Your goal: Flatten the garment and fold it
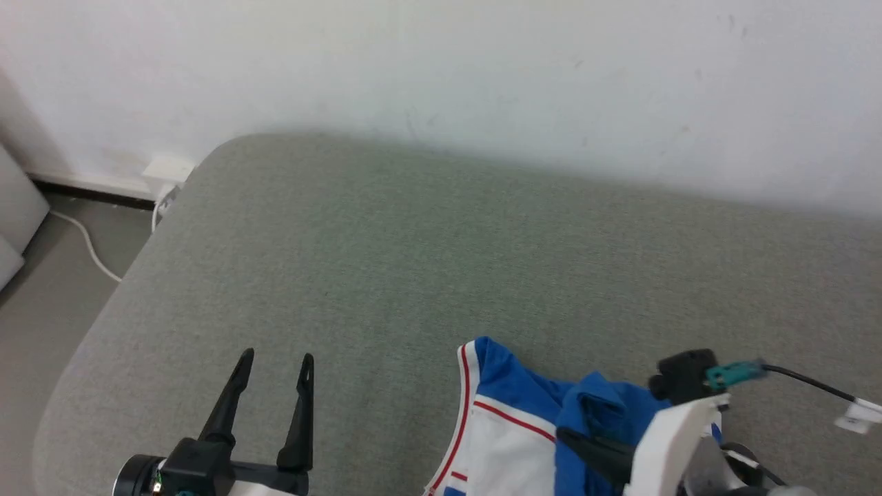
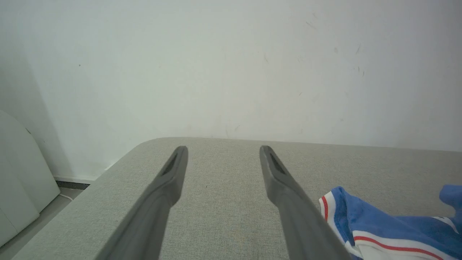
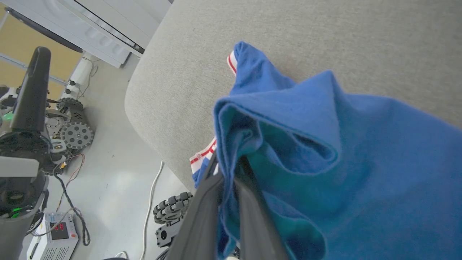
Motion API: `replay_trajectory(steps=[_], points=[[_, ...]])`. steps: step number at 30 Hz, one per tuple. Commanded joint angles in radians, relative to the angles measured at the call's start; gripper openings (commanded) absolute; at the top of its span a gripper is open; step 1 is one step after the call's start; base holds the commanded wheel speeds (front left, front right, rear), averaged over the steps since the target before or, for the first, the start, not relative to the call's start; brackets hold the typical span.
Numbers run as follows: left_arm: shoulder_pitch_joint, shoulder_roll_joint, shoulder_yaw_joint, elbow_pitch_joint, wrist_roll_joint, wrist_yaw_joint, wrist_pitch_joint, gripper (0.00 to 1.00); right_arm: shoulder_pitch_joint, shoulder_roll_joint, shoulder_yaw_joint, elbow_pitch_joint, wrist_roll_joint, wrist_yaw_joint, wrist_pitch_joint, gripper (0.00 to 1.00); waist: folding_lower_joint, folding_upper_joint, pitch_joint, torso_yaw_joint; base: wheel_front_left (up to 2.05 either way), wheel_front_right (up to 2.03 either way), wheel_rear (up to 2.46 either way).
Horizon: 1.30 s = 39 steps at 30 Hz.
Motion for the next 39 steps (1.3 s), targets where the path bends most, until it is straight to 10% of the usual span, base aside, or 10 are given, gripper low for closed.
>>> replay_trajectory(steps=[1, 11, 12, 13, 14, 26, 39], points=[[-0.010, -0.005, -0.001, 0.002, 0.003, -0.005, -0.005, 1.00, -0.017, 0.002, 0.006, 0.006, 0.005, -0.001, -0.005, 0.00, 0.0000, 0.0000, 0.008, 0.029, 0.00, 0.00, 0.00], [-0.039, -0.006, -0.033, 0.003, 0.000, 0.003, -0.005, 1.00, -0.187, 0.017, 0.126, 0.273, -0.026, -0.001, -0.091, 0.00, 0.0000, 0.0000, 0.040, 0.115, 0.00, 0.00, 0.00], [-0.040, -0.006, -0.032, 0.002, -0.001, 0.004, -0.005, 1.00, -0.197, 0.017, 0.131, 0.305, -0.018, -0.001, -0.097, 0.10, 0.0000, 0.0000, 0.042, 0.119, 0.00, 0.00, 0.00], [-0.041, -0.006, -0.031, 0.000, -0.001, 0.006, -0.005, 1.00, -0.209, 0.017, 0.140, 0.338, -0.022, -0.001, -0.103, 0.91, 0.0000, 0.0000, 0.045, 0.122, 0.00, 0.00, 0.00], [-0.043, -0.006, -0.030, 0.000, 0.000, 0.007, -0.005, 1.00, -0.221, 0.017, 0.150, 0.368, -0.038, -0.001, -0.114, 1.00, 0.0000, 0.0000, 0.047, 0.126, 0.00, 0.00, 0.00], [-0.043, -0.006, -0.011, 0.012, 0.012, 0.010, -0.005, 1.00, -0.344, 0.016, 0.209, 0.487, 0.050, -0.001, -0.283, 1.00, 0.0000, 0.0000, 0.026, 0.093, 0.00, 0.00, 0.00], [-0.037, -0.006, 0.004, 0.012, -0.033, 0.009, -0.005, 1.00, -0.443, -0.262, 0.129, 0.511, -0.333, -0.001, -0.688, 1.00, 0.0000, 0.0000, 0.007, -0.046, 0.00, 0.00, 0.00]])
